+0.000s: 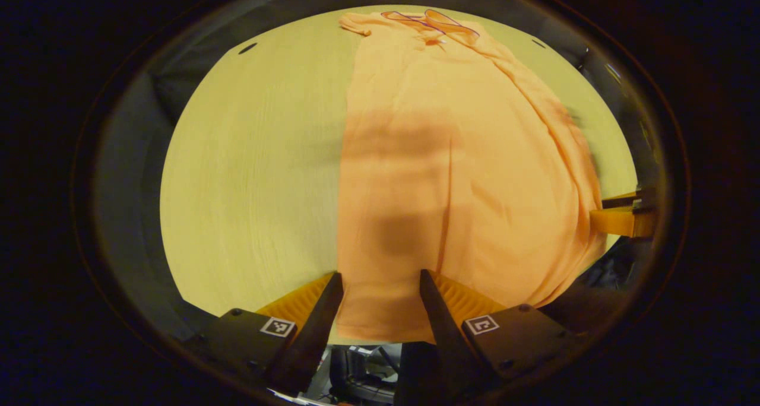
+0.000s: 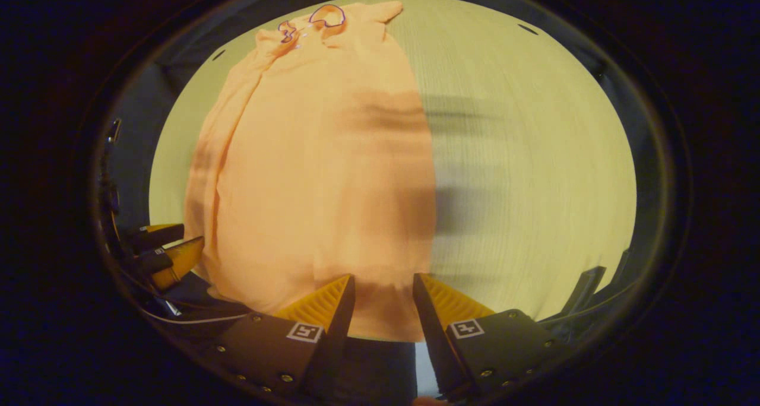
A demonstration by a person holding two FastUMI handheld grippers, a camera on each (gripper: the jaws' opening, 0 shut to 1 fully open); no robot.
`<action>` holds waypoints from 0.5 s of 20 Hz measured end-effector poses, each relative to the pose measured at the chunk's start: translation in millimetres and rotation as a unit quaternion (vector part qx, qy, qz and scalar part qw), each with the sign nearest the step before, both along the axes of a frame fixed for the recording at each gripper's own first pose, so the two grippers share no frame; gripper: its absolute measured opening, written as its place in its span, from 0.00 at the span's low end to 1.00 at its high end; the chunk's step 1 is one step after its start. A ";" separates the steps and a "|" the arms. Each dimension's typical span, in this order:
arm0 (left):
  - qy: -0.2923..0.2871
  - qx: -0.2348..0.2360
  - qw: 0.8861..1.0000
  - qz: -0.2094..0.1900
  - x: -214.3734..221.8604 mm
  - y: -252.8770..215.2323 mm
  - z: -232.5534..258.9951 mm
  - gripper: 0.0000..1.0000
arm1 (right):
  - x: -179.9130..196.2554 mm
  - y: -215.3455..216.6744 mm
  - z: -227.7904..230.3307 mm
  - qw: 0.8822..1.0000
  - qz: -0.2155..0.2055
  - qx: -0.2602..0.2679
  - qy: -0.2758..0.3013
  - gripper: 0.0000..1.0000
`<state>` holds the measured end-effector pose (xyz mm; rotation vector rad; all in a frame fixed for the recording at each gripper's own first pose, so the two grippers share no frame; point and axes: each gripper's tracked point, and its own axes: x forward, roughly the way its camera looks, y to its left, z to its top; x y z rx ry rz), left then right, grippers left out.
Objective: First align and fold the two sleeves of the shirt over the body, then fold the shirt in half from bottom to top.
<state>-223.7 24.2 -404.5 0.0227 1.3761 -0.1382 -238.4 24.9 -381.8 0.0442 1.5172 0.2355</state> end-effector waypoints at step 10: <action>0.075 -0.013 0.996 0.036 -0.3 -0.4 -4.0 0.88 | -0.2 1.8 -5.4 0.998 0.008 -0.063 0.022 0.77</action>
